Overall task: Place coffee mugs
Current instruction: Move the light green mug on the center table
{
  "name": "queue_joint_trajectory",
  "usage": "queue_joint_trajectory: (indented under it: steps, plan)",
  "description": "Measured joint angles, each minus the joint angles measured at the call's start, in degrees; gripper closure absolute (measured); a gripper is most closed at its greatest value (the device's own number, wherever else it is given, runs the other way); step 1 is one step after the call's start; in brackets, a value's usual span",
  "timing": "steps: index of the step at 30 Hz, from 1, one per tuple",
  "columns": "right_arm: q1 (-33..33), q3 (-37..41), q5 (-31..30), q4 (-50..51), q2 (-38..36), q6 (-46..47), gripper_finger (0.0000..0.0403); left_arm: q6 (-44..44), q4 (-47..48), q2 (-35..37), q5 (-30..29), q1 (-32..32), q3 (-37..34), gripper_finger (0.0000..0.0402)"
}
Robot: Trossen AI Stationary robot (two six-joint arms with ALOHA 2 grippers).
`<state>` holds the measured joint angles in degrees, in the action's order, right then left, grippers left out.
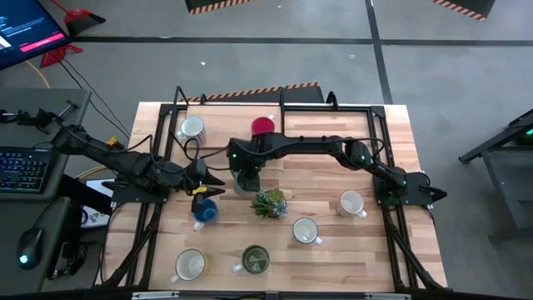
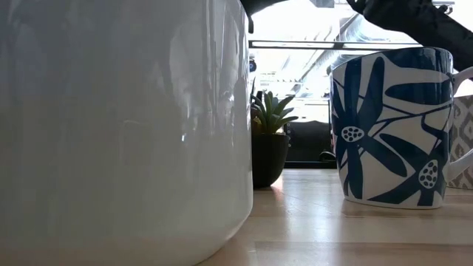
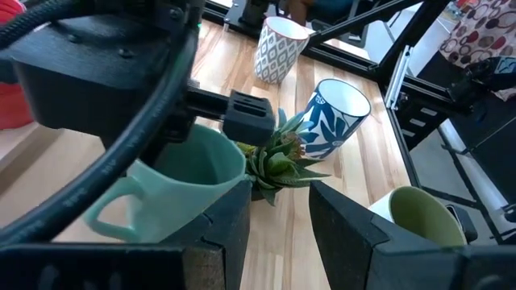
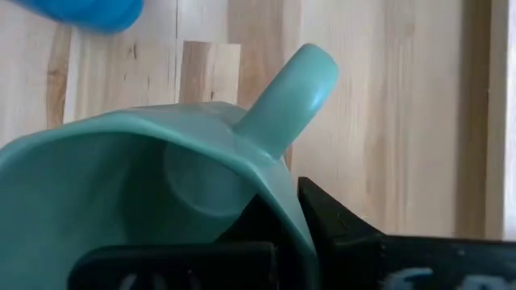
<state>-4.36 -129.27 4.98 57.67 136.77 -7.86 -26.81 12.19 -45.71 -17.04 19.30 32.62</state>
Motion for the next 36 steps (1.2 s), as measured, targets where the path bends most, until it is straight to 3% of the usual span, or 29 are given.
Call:
queue_joint_trajectory:
  steps: [25,36]
  plan:
    - [0.22,-2.73,-5.97,-1.56,0.18,-5.43,0.0403,0.06,-0.17,0.0,0.42,-0.01,0.05,0.0282]
    - [0.59,-5.24,0.67,1.74,0.12,-19.77,0.0403,0.0,-0.04,-0.02,0.42,-0.01,0.07,0.0282]
